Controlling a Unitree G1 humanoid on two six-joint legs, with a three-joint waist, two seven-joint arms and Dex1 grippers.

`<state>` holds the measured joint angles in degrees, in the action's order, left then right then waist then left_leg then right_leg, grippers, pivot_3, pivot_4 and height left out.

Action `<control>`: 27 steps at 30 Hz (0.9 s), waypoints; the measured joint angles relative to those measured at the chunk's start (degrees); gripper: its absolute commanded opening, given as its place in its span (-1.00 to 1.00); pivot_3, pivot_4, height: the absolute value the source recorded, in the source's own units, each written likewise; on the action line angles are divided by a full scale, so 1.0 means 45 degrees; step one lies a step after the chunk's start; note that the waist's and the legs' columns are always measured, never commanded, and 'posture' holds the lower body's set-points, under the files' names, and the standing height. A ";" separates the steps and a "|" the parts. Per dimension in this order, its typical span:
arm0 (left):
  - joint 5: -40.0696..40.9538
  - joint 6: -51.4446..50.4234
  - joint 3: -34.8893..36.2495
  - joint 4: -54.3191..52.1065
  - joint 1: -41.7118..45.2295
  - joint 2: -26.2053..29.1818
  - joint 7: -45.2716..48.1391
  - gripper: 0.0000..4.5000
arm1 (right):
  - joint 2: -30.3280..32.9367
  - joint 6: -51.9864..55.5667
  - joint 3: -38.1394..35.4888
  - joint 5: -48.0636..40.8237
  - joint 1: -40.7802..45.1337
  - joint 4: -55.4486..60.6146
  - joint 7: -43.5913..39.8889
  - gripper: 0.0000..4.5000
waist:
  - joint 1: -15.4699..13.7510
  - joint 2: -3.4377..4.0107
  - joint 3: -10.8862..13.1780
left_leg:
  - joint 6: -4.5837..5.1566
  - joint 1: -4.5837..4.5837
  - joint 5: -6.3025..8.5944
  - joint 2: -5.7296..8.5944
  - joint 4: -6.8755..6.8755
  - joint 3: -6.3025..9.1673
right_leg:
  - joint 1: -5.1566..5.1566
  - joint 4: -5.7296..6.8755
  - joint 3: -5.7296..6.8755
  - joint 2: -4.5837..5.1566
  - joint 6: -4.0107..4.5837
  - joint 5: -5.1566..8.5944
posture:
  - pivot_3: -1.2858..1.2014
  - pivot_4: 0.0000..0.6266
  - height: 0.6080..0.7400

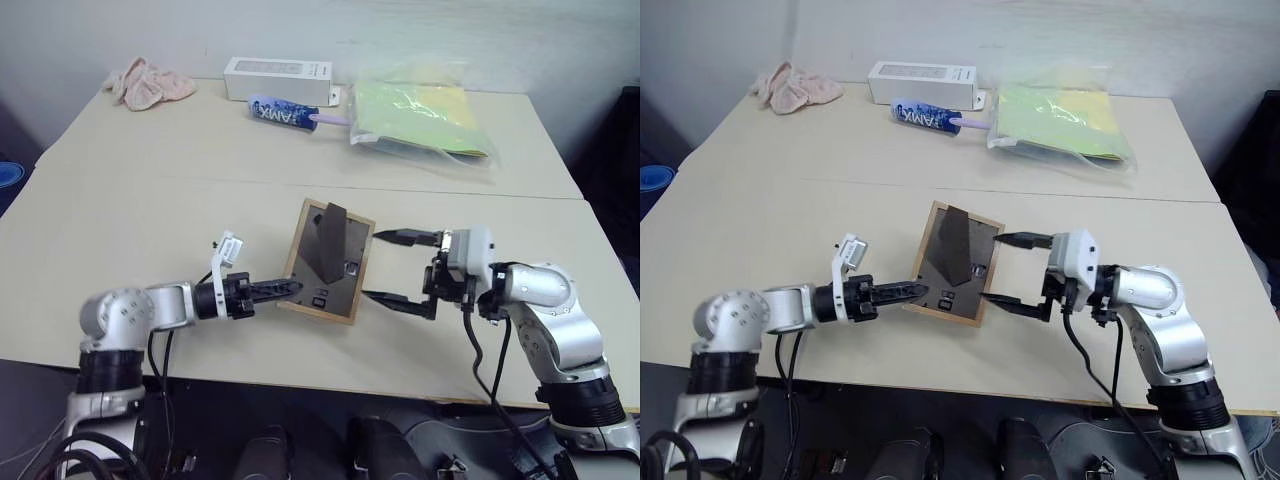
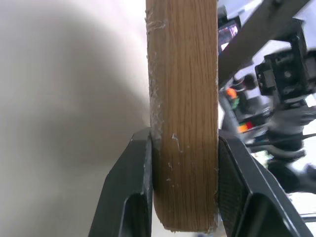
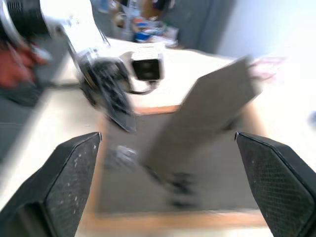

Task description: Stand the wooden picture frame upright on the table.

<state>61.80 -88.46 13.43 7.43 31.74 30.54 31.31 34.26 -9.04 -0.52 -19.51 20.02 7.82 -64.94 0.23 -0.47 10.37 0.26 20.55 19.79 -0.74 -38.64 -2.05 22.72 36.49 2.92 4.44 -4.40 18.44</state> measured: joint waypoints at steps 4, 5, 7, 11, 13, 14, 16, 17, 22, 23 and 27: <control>0.2469 -0.0800 -0.0952 0.1756 0.0484 0.1283 -0.0845 -0.43 | 0.0046 -0.5687 0.0092 0.2542 0.0503 -0.2381 0.0190 0.98 | 0.0119 -0.0005 0.0004 | -0.0004 -0.0003 -0.0001 -0.0003 0.0001 -0.0004 | 0.0002 0.0000 -0.0010 0.0003 -0.0003 0.0000 | 0.03 -0.52 1.00; 0.3055 -0.0867 -0.1297 0.2049 0.0586 0.1467 -0.1074 -0.43 | 0.0048 -0.6843 0.0145 0.3102 0.0696 -0.2975 0.0352 0.98 | 0.0145 -0.0004 0.0005 | -0.0008 -0.0005 -0.0004 -0.0004 -0.0004 -0.0002 | 0.0002 0.0001 -0.0009 0.0005 -0.0002 0.0000 | 0.03 -0.52 1.00; 0.4131 -0.0904 -0.1847 0.2525 0.0807 0.1596 -0.1551 -0.43 | 0.0039 -0.8538 0.0305 0.4377 0.1036 -0.4016 0.1062 0.98 | 0.0220 -0.0005 0.0005 | -0.0012 -0.0006 -0.0006 -0.0009 -0.0027 0.0004 | 0.0000 0.0000 -0.0006 0.0006 -0.0002 0.0001 | 0.03 -0.52 1.00; 0.6100 -0.0903 -0.2566 0.3389 0.1262 0.1789 -0.2742 -0.43 | -0.0370 -1.0897 0.0748 0.6667 0.1388 -0.5717 0.2873 0.98 | 0.0296 -0.0005 0.0006 | -0.0019 -0.0006 -0.0009 -0.0010 -0.0047 0.0004 | 0.0001 0.0002 -0.0005 0.0005 -0.0001 0.0001 | 0.03 -0.52 1.00; 0.6940 -0.0883 -0.2628 0.3691 0.1399 0.1805 -0.3367 -0.43 | -0.0564 -1.1458 0.1038 0.7483 0.1471 -0.6241 0.3604 0.98 | 0.0317 -0.0005 0.0006 | -0.0022 -0.0006 -0.0011 -0.0012 -0.0049 0.0004 | 0.0001 0.0014 -0.0005 0.0003 -0.0001 0.0001 | 0.03 -0.52 1.00; 0.7398 -0.0880 -0.2688 0.3855 0.1474 0.1808 -0.3717 -0.43 | -0.0679 -1.1672 0.1082 0.7941 0.1476 -0.6451 0.4087 0.98 | 0.0326 -0.0005 0.0005 | -0.0024 -0.0006 -0.0012 -0.0012 -0.0052 0.0004 | 0.0002 0.0023 -0.0005 0.0002 -0.0001 0.0001 | 0.03 -0.52 1.00; 0.8277 -0.0862 -0.2897 0.3957 0.1562 0.1891 -0.4377 -0.43 | -0.0829 -1.1893 0.1137 0.8786 0.1548 -0.6815 0.5089 0.98 | 0.0325 -0.0005 0.0006 | -0.0028 -0.0006 -0.0014 -0.0013 -0.0059 0.0004 | 0.0003 0.0056 -0.0007 0.0002 0.0000 0.0001 | 0.03 -0.52 1.00; 0.8548 -0.0827 -0.3003 0.3957 0.1568 0.1967 -0.4556 -0.43 | -0.0850 -1.1899 0.1136 0.8985 0.1601 -0.6876 0.5354 0.98 | 0.0326 -0.0005 0.0006 | -0.0028 -0.0006 -0.0014 -0.0013 -0.0062 0.0004 | 0.0003 0.0057 -0.0008 0.0002 0.0000 0.0001 | 0.03 -0.52 1.00; 1.0535 -0.0176 -0.3793 0.3753 0.1538 0.2570 -0.5744 -0.43 | -0.0858 -1.2027 0.1152 0.9792 0.1988 -0.7000 0.7126 0.42 | 0.0317 -0.0004 0.0005 | -0.0028 -0.0007 -0.0015 -0.0013 -0.0070 0.0008 | 0.0002 0.0057 -0.0009 0.0003 0.0002 0.0002 | 0.03 -0.52 1.00; 1.0672 -0.0091 -0.3854 0.3682 0.1525 0.2609 -0.5790 -0.43 | -0.0853 -1.2026 0.1196 0.9865 0.1991 -0.7023 0.7350 0.26 | 0.0318 -0.0004 0.0006 | -0.0028 -0.0007 -0.0015 -0.0012 -0.0070 0.0006 | 0.0000 0.0057 -0.0009 0.0002 0.0002 0.0003 | 0.03 -0.52 1.00; 1.0932 0.0092 -0.4027 0.3452 0.1297 0.2703 -0.5927 -0.43 | -0.0650 -1.2157 0.1304 1.0561 0.1990 -0.7121 0.8331 -0.29 | 0.0316 -0.0004 0.0005 | -0.0028 -0.0006 -0.0015 -0.0009 -0.0072 0.0005 | 0.0000 0.0056 -0.0008 0.0000 0.0003 0.0003 | 0.03 -0.52 1.00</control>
<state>110.99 -88.04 -4.70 22.96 37.57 42.70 4.64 31.33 -63.75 5.35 28.01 28.97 -24.22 -27.45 1.65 -0.49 10.39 0.13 20.53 19.72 -0.78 -38.96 -2.03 22.72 36.75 2.88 4.44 -4.39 18.45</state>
